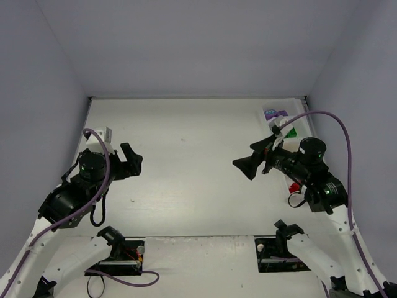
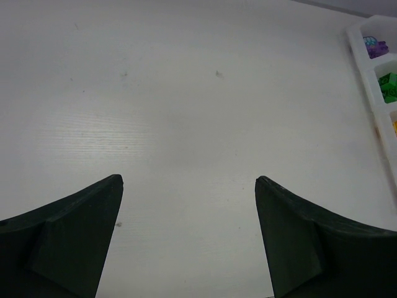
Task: Sort the legos into containers by color
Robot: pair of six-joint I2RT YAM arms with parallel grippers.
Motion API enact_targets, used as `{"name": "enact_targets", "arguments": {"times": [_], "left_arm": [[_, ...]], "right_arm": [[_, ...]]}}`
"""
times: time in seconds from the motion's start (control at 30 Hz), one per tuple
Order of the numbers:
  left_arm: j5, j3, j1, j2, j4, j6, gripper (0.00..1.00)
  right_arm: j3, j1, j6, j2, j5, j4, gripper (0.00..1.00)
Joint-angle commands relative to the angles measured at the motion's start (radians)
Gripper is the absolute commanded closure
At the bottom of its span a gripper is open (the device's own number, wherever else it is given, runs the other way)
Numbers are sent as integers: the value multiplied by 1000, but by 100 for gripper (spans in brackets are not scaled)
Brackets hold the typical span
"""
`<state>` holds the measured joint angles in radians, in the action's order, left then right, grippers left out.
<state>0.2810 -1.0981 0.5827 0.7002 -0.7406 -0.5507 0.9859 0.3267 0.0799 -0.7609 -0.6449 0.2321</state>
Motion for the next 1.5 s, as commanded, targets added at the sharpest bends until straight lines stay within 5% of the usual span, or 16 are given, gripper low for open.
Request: {"name": "enact_targets", "arguments": {"times": [0.0, 0.33, 1.47], "left_arm": [[63, -14, 2, 9, -35, -41, 19], [95, -13, 2, 8, -49, -69, 19], [66, 53, 2, 27, 3, -124, 19]], "right_arm": [[-3, 18, 3, 55, -81, -43, 0], [-58, 35, 9, 147, -113, -10, 0], [-78, 44, -17, 80, -111, -19, 0]]}}
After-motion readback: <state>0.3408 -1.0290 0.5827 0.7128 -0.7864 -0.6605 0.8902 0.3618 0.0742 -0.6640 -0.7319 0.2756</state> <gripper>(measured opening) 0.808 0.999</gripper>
